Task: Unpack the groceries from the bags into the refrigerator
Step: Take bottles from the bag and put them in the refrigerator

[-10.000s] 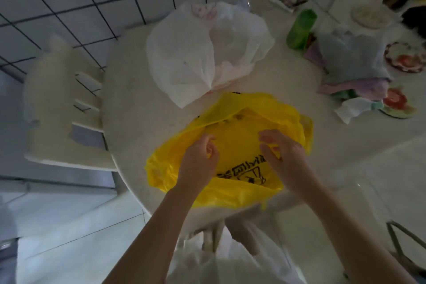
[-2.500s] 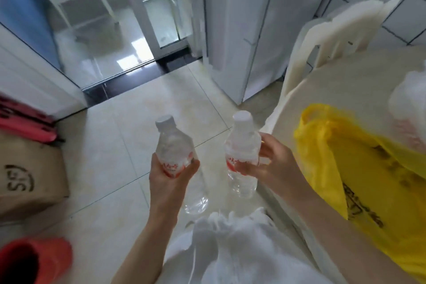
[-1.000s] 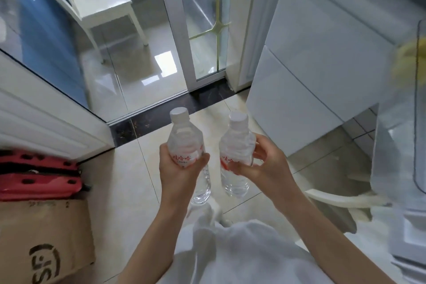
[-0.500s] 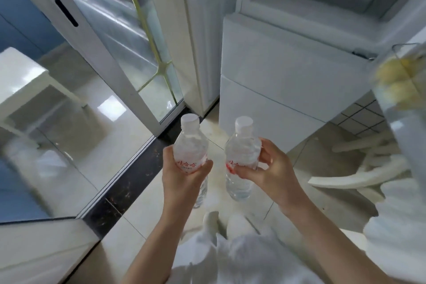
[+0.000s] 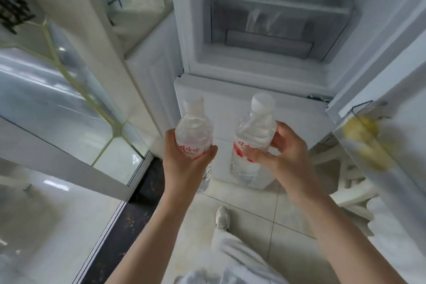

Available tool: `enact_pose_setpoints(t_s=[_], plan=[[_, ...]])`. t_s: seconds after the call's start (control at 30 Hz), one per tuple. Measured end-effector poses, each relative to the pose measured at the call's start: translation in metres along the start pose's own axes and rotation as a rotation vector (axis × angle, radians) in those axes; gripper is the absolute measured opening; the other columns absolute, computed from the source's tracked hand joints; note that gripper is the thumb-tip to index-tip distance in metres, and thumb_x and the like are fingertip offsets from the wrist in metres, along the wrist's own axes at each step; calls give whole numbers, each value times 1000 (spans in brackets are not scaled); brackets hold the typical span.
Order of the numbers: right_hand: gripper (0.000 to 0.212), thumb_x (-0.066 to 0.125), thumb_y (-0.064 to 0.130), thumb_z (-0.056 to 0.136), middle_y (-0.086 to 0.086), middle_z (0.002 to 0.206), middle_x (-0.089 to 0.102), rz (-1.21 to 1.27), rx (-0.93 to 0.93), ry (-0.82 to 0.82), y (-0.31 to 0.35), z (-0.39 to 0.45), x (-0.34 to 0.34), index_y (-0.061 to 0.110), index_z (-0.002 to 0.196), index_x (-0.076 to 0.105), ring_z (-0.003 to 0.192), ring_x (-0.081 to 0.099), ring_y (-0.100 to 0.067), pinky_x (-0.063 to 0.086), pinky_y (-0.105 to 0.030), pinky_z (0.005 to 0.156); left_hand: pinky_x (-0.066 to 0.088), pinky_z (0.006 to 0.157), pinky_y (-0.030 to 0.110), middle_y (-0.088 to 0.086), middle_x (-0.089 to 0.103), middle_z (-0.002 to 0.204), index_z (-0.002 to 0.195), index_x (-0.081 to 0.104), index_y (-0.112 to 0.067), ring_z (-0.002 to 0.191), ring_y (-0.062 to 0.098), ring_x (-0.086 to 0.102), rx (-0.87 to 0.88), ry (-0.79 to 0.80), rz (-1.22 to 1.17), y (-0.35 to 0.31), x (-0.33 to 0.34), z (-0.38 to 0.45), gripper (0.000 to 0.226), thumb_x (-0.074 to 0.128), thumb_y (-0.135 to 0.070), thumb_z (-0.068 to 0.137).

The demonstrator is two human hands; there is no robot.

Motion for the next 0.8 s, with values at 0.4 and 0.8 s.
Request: enact_pose_setpoints(t_s=[0.4,0.8], plan=[[68,86,29,50,11,103,72,11,-188,-175,95,163,-56,22,114,64,99,65,-3,50,-15,76,52,68,19,-1,63,95,103,51,-22,80,6,63,266,87,-140,-128,103,157,53,87,-15,65],[58,87,20,53,7,102,73,47,-304,-369,180,268,-93,25,107,65,99,68,-11,53,-39,90,54,72,19,-10,65,95,108,52,-28,82,0,65,435,226,-312,-234,174,269,55,84,-8,68]])
Point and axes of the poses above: each hand's wrist, its own z-axis towards the middle knuckle, its own x-axis out of the palm, y = z × x, the point moved 8 cm from there along z, towards the middle knuckle
